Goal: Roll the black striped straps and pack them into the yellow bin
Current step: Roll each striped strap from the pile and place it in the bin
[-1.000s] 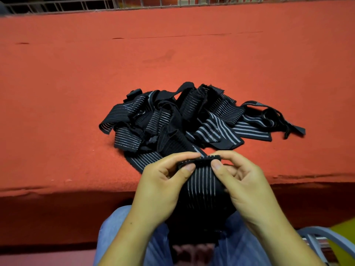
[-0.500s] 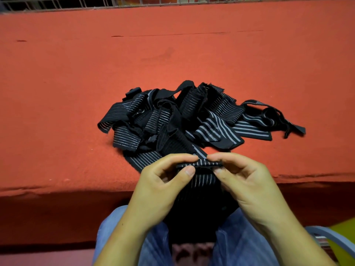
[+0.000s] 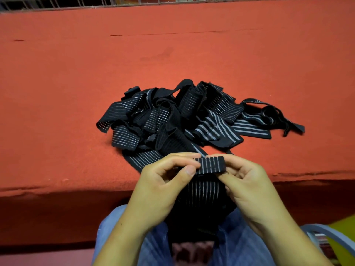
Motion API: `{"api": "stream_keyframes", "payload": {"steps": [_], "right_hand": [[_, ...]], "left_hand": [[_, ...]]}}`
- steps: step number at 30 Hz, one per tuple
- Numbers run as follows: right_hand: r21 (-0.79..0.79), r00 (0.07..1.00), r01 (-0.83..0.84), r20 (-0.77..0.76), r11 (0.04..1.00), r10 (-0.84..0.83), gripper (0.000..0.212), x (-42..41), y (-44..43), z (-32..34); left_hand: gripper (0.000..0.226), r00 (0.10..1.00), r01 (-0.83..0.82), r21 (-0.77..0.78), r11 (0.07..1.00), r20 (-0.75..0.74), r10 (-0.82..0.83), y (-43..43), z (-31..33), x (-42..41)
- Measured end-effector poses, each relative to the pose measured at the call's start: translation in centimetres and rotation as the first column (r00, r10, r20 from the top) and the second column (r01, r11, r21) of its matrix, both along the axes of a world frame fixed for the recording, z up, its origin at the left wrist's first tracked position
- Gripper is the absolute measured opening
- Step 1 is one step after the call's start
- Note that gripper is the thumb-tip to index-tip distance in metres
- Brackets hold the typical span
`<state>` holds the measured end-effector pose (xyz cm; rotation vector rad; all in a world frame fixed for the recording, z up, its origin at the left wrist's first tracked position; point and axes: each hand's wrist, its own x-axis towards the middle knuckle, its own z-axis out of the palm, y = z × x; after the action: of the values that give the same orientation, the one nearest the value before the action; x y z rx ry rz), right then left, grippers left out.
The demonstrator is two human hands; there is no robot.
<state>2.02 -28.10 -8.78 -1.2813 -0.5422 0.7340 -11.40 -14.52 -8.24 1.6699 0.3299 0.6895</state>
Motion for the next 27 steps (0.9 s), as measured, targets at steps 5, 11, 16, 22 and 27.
{"api": "stream_keyframes", "payload": {"steps": [5,11,16,22,27], "right_hand": [[-0.001,0.988,-0.040,-0.147,0.999,0.040,0.027,-0.12,0.17,0.40],[-0.024,0.993,-0.114,-0.046,0.993,0.113,0.019,-0.33,-0.37,0.50],[-0.003,0.998,-0.032,0.060,0.999,0.032,0.019,-0.07,-0.17,0.30],[-0.070,0.991,-0.074,0.107,0.995,0.081,0.033,-0.25,-0.32,0.62],[-0.057,0.987,-0.063,0.144,0.996,0.071,0.024,-0.27,-0.12,0.23]], "left_hand": [[0.022,0.999,-0.038,-0.065,0.997,0.001,0.039,-0.02,0.08,0.20],[0.033,0.999,-0.053,-0.117,0.992,-0.015,0.051,-0.02,0.01,0.28],[0.040,0.997,-0.038,-0.082,0.996,-0.069,0.032,-0.04,0.14,0.19],[0.039,0.994,-0.110,0.037,0.993,-0.019,0.111,0.34,-0.23,0.21],[0.040,0.994,-0.086,0.058,0.995,-0.058,0.090,0.09,-0.34,0.11]]}}
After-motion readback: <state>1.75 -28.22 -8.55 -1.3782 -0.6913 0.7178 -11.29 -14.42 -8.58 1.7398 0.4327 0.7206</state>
